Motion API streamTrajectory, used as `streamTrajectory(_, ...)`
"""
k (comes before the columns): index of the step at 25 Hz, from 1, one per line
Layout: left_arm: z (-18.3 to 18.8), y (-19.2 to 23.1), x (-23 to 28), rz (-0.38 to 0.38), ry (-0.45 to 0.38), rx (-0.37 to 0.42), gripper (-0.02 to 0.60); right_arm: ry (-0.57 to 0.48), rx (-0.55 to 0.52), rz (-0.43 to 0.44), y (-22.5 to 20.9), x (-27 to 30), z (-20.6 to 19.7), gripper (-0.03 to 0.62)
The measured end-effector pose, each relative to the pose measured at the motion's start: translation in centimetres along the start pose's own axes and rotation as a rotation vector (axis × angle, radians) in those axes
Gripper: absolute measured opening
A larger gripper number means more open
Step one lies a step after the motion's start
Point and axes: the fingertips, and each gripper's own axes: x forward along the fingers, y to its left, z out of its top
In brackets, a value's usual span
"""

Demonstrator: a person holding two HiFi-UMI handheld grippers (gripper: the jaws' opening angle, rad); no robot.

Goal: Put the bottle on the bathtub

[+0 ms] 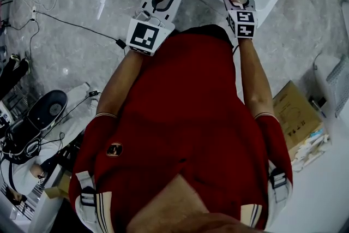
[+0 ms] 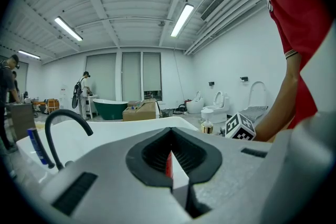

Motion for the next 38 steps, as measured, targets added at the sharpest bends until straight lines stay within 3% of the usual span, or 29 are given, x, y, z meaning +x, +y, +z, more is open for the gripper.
streamTrajectory(9,0.3,-0.7,-0.3,-0.003,0.003,-0.002,0.008,-0.015,0.019,-0.016,-0.3,-0.7,-0.1,0.229)
streamTrajectory(15,1.0,-1.2,-0.7,-0.011,0.003,-0.008,0.008,-0.027,0.03,-0.022,-0.5,-1.7,0.9,0.288)
streamTrajectory(38,3.7,-4.1,-3.1,-0.067,-0.018,-0.044,0.008,-0.028,0.072,-0.078,0.8,-9.1,3.0,0.296)
